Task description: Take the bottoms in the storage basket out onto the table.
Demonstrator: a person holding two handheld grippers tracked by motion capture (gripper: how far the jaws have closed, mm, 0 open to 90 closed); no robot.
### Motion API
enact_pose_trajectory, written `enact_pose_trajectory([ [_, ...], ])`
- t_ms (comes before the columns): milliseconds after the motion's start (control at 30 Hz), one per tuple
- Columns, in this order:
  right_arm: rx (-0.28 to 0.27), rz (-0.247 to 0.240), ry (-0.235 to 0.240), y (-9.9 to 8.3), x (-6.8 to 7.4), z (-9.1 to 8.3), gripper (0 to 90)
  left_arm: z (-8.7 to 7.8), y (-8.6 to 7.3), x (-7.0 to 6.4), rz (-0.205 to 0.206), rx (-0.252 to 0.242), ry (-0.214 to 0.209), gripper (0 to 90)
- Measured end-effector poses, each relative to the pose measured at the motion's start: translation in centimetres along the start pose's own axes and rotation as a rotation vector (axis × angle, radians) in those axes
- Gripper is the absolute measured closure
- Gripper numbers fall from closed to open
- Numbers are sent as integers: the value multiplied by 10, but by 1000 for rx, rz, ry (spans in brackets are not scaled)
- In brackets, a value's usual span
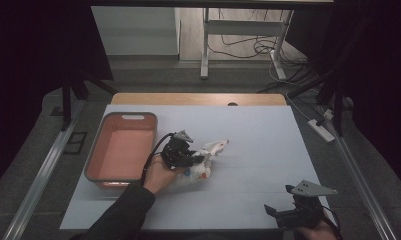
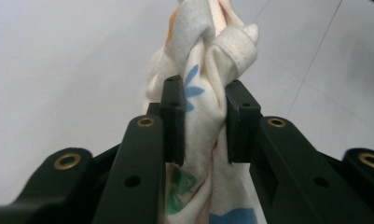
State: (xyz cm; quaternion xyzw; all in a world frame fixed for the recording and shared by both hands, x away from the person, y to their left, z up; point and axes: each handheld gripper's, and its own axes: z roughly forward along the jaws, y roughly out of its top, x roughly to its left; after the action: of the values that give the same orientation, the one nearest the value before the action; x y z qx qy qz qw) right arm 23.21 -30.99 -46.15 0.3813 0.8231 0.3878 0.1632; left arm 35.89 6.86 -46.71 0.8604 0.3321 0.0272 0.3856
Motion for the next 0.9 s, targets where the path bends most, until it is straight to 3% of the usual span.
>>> enact_pose_trajectory([
  [667,-1,-3,4,0,0,0,9,38,-15,4,-10,102,-8,699],
  [900,0,-5,4,0,0,0,9,48,-20,4,19,130,-5,683],
])
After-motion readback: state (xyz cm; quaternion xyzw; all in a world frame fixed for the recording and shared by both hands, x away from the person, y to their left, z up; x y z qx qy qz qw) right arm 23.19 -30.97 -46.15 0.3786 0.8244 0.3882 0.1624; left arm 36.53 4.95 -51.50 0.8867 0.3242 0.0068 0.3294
